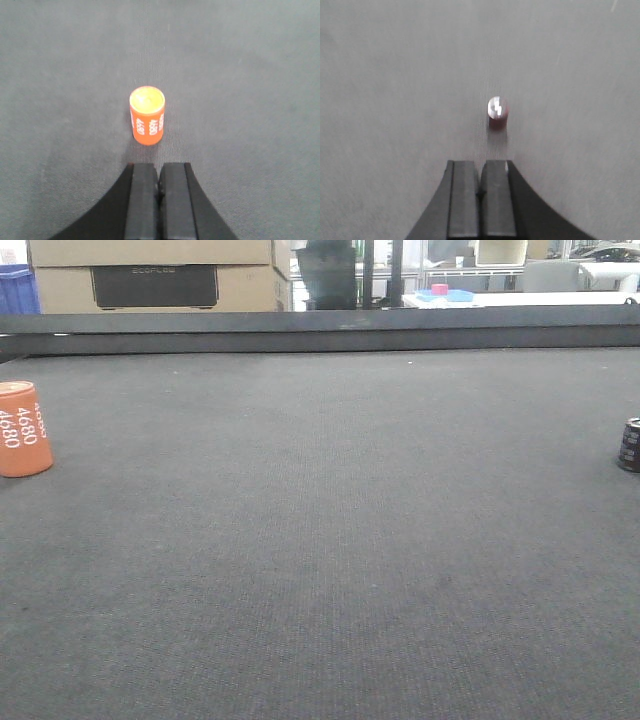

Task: Place cylindrical capacitor in blue bin on shelf
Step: 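Lower both grippers over the orange cylinder and the brown capacitor, then close the right gripper around the dark-brown capacitor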

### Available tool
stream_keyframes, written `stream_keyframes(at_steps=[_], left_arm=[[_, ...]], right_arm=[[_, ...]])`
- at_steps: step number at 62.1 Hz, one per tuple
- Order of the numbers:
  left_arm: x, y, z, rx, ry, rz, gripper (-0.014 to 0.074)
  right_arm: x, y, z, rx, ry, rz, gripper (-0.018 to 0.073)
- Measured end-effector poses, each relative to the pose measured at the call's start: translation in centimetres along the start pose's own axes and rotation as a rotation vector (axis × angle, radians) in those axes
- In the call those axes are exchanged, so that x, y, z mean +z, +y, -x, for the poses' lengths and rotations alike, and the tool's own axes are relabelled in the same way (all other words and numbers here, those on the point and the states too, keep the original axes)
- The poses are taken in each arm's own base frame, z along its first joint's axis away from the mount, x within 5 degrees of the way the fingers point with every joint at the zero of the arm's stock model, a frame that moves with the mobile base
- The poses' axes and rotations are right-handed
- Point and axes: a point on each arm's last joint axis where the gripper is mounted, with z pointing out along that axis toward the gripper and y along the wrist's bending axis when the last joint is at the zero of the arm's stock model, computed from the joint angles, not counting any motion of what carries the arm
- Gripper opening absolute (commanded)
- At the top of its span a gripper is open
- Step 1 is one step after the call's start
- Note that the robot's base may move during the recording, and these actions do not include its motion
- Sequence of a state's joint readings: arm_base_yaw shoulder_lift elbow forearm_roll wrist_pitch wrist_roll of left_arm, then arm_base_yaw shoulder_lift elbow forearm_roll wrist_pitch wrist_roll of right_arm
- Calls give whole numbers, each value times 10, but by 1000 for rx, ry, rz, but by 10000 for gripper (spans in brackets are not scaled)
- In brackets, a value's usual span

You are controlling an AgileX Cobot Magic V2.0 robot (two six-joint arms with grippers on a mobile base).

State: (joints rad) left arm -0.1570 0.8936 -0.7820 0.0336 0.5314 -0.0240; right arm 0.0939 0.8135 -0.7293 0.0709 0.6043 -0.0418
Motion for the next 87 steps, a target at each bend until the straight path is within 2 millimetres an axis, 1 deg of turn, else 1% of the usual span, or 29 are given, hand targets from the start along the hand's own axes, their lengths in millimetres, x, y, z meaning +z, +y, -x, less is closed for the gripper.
stream_keyframes(at_steps=[10,17,23,32,40,45,48,53,56,58,62,63,68,73,77,87], left_arm=[[33,0,3,2,125,0,-111],[50,-1,11,-8,209,-4,-111],[63,-2,22,-15,255,-8,-111],[81,-2,41,-16,319,-7,-111],[98,-1,58,-7,389,1,-111],[107,0,68,8,424,15,-111],[115,1,73,14,442,21,-111],[122,1,80,19,446,26,-111],[124,1,82,21,440,28,-111],[124,1,83,21,439,28,-111],[125,1,83,22,443,29,-111],[125,1,83,22,441,29,-111],[125,1,84,23,441,31,-111],[125,1,84,23,442,31,-111],[125,1,84,23,442,31,-111],[125,2,83,23,446,31,-111]], right_arm=[[32,-1,19,3,155,3,-165],[45,-1,29,4,201,4,-165],[56,-1,37,7,259,7,-165],[79,-1,46,8,400,12,-165],[105,-2,51,12,493,15,-160],[119,-2,56,9,522,14,-160],[128,-4,58,15,539,9,-160],[144,-10,62,28,568,1,-155],[152,-14,63,38,580,-7,-125],[158,-18,64,47,590,-13,-90],[168,-24,67,58,609,-24,23],[171,-25,68,60,612,-26,67],[182,-29,71,62,624,-32,218],[194,-31,74,68,631,-29,310],[204,-31,74,73,632,-26,329],[227,-33,66,81,660,-25,328]])
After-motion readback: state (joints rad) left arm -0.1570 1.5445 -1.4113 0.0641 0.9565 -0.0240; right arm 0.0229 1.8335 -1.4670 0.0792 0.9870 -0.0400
